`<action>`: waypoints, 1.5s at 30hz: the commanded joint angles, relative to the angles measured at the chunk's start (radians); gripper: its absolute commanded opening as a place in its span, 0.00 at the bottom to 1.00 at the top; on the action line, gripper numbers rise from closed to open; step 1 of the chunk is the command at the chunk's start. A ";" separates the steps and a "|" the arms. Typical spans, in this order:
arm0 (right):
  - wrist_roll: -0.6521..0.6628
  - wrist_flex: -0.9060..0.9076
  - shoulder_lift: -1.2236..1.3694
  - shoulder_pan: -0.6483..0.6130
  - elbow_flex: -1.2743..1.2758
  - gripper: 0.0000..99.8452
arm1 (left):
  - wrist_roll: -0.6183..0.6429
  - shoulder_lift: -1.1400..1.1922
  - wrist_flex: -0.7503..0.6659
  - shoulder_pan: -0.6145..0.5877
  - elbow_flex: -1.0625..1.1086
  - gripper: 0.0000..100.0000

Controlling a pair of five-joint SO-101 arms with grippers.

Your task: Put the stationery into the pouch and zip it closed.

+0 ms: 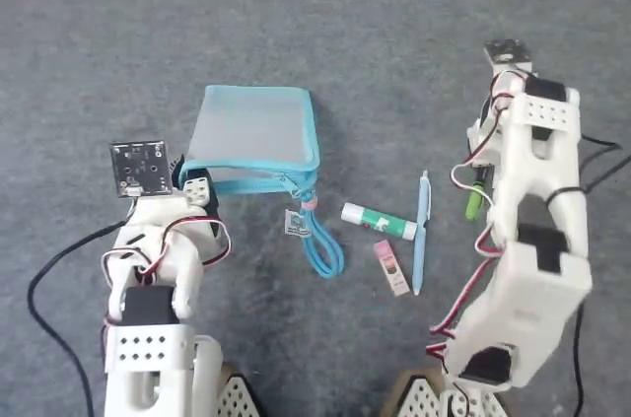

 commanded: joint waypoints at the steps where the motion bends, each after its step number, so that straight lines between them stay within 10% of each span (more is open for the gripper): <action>1: -0.017 0.008 0.044 0.015 -0.101 0.30 | 0.009 -0.008 -0.023 -0.003 -0.027 0.01; 26: -0.078 -0.001 0.251 0.050 -0.198 0.24 | 0.009 -0.014 -0.028 -0.002 -0.015 0.01; 33: -0.075 0.027 0.263 0.054 -0.198 0.01 | 0.009 -0.014 -0.028 -0.002 -0.015 0.01; 45: 0.020 0.286 -0.157 -0.019 -0.192 0.01 | 0.017 -0.009 -0.103 -0.003 0.024 0.01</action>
